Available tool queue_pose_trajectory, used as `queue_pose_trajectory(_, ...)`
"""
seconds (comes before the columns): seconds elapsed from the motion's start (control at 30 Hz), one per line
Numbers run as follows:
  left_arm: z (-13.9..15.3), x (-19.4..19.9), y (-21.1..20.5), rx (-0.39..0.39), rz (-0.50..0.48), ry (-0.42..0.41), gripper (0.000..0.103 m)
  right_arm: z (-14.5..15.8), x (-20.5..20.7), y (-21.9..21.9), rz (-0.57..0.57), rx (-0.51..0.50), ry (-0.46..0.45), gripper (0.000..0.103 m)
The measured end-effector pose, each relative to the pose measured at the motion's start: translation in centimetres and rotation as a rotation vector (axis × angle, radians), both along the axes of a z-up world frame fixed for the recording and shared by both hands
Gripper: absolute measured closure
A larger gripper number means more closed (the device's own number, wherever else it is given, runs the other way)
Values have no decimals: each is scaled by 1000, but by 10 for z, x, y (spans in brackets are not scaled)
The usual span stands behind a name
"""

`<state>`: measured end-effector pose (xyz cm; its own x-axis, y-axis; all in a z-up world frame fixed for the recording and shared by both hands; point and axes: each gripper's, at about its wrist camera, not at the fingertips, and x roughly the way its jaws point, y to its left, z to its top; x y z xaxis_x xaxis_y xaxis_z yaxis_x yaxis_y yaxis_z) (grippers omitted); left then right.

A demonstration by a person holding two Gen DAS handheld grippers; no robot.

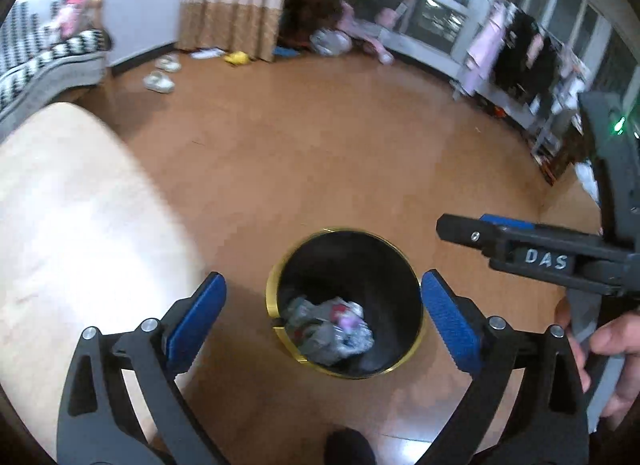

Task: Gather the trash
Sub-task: 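Move both tools back over the table toward the remaining trash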

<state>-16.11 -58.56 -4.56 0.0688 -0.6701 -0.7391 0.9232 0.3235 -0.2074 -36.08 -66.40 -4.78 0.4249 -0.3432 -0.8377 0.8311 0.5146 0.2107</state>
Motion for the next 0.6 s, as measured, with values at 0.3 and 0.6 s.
queue_pose_trajectory(0.3, 56, 114, 155, -19, 348, -68, 7, 38, 159, 96, 277, -32, -73, 36)
queue_pose_trajectory(0.6, 73, 227, 363, 48, 814, -133, 7, 61, 312, 249, 629, -25, -124, 39)
